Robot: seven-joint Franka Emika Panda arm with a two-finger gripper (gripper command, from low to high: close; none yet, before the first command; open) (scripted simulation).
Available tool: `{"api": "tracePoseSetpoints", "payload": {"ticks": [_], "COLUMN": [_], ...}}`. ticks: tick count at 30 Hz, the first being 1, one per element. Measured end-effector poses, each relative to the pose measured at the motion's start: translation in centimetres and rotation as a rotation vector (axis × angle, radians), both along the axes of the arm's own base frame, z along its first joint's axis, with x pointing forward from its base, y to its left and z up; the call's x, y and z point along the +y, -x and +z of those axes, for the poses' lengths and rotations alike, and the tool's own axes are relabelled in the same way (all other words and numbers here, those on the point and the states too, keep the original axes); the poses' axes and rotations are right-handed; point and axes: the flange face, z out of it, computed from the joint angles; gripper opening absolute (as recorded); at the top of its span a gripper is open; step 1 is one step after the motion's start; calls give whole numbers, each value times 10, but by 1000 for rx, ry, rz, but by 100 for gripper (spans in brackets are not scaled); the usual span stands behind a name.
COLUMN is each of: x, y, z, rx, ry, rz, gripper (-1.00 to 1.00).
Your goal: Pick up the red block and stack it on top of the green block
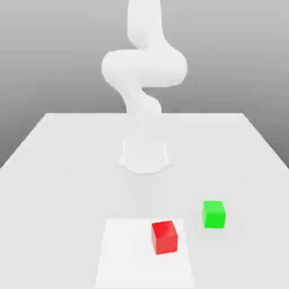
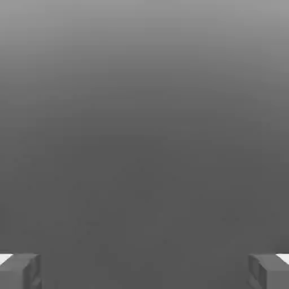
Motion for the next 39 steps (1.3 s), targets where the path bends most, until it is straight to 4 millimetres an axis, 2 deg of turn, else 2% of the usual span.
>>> {"api": "tracePoseSetpoints", "payload": {"ticks": [4,9,13,17,19,21,25,26,33,39], "x": [10,22,32,39,41,42,41,41,41,42], "y": [-45,-67,-62,-39,-20,-13,-11,-10,-10,-10], "z": [-96,-213,-305,-391,-431,-458,-501,-511,-514,-460], "rx": [151,327,466,606,675,704,712,713,713,713], "ry": [11,28,45,66,78,82,83,83,83,84], "rz": [40,86,124,160,180,187,188,188,188,190], "gripper": [0,0,0,0,0,0,0,-100,-100,-100]}}
